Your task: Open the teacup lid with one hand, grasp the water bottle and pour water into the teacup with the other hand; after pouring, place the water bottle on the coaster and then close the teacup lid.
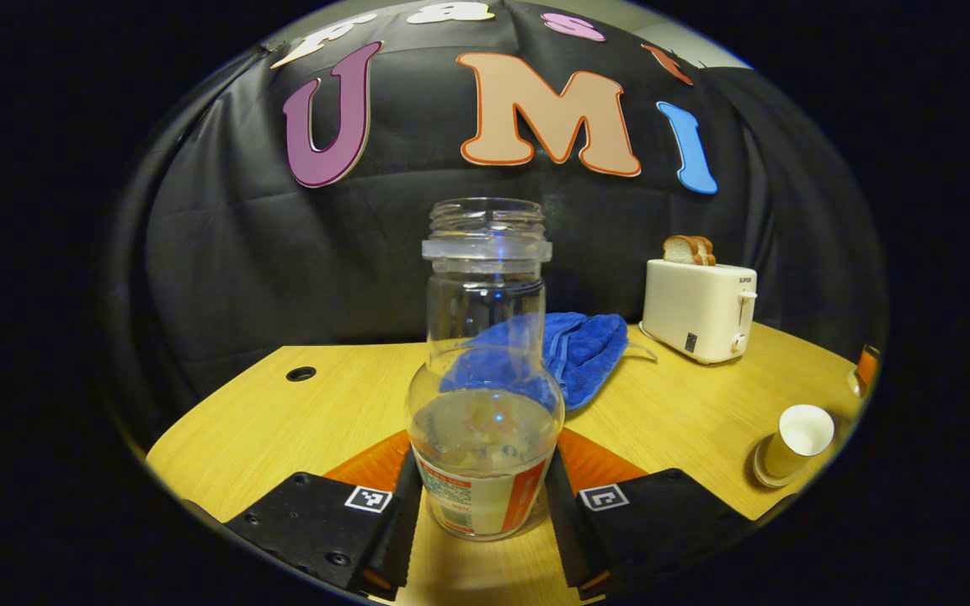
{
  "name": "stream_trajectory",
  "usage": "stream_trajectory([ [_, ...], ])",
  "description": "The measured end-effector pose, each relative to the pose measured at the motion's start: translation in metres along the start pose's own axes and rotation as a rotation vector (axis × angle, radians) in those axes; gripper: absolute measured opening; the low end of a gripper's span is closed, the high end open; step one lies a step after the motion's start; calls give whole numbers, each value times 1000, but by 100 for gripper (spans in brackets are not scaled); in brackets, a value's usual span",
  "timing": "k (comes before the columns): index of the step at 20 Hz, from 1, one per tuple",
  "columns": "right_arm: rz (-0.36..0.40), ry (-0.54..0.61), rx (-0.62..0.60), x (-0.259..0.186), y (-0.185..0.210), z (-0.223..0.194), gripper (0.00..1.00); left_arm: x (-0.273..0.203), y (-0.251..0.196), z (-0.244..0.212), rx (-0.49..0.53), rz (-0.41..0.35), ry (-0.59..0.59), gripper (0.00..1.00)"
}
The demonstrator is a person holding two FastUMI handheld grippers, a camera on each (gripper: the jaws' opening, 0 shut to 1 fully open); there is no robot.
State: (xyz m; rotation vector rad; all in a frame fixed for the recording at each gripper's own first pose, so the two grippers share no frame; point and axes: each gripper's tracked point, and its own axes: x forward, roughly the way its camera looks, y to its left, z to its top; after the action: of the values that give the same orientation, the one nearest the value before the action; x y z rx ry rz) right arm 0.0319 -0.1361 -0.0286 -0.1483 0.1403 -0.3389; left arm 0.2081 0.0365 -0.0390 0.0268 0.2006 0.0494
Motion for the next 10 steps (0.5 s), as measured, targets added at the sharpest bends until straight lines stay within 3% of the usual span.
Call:
stream_trajectory([
  [10, 0, -2, -1, -1, 1, 1, 32, 7, 2, -2, -19, -14, -7, 70],
])
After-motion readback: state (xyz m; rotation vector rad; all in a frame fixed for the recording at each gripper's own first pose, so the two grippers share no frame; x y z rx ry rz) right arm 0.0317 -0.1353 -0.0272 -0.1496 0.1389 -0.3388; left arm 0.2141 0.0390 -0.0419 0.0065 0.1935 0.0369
